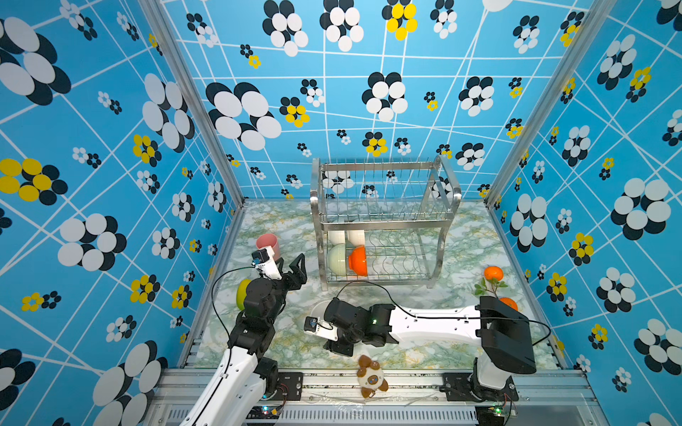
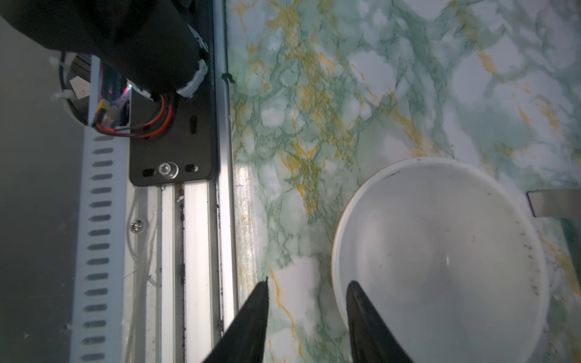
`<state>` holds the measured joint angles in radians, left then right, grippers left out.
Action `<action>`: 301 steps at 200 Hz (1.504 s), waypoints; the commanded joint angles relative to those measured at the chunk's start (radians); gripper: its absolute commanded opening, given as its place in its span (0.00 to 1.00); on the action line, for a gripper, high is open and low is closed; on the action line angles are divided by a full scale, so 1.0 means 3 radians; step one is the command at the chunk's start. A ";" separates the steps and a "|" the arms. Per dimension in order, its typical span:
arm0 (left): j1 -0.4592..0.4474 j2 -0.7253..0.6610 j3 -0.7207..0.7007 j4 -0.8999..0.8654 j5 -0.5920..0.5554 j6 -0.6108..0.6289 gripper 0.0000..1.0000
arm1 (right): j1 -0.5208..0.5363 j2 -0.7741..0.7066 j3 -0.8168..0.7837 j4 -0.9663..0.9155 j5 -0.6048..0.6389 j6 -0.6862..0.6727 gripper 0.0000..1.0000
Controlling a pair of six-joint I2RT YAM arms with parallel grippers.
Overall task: Load bowls into a dish rack
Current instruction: Pick up the bowl from the bottom-center of the table.
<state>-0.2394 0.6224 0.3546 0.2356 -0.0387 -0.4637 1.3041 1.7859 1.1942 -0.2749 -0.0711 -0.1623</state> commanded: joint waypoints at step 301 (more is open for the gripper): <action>0.0142 -0.0014 -0.0052 0.0011 0.0057 -0.0047 0.81 | -0.0481 -0.0661 -0.0700 0.0968 -0.0723 0.0702 0.03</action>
<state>-0.2085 0.6067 0.3466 0.2310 -0.0372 -0.4644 1.1976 1.6733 1.0386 -0.1188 -0.1787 -0.0517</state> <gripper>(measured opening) 0.808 0.101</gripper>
